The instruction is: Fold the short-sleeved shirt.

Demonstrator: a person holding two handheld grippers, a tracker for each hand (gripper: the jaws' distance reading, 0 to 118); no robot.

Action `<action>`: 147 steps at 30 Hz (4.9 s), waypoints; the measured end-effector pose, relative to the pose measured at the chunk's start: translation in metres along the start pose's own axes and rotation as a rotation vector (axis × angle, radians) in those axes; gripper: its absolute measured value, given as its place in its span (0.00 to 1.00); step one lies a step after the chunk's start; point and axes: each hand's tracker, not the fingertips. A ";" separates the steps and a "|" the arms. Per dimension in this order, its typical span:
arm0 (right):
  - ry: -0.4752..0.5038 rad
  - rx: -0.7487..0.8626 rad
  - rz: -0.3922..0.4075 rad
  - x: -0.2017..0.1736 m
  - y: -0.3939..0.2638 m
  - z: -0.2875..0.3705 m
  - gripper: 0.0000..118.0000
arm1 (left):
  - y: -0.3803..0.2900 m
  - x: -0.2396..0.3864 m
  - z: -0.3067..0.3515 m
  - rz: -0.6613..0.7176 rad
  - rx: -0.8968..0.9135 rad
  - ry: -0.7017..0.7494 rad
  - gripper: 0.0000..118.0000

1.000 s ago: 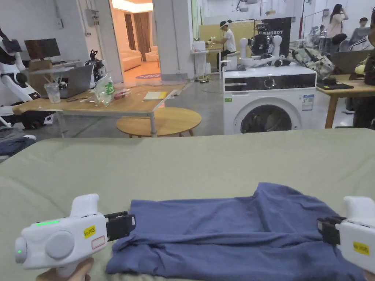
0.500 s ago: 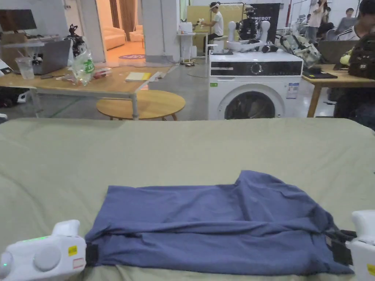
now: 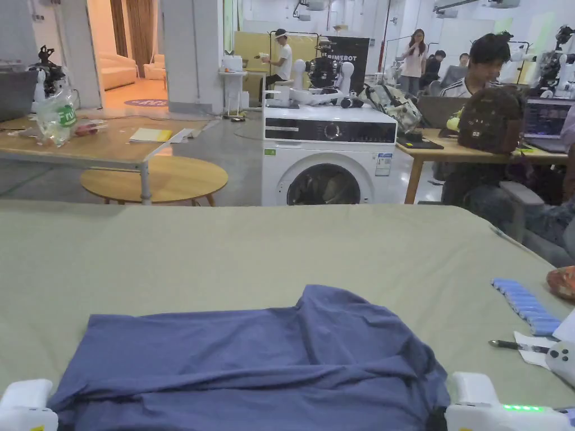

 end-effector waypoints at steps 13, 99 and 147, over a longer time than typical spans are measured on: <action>-0.072 0.093 0.135 -0.001 -0.024 0.105 0.03 | -0.043 -0.026 0.128 -0.105 0.194 -0.086 0.02; -0.013 -0.251 0.179 -0.020 0.117 -0.077 0.00 | 0.068 0.000 -0.038 -0.069 -0.146 0.057 0.00; 0.292 0.349 0.055 -0.087 -0.037 0.192 0.30 | -0.066 0.067 0.212 -0.127 0.555 -0.192 0.63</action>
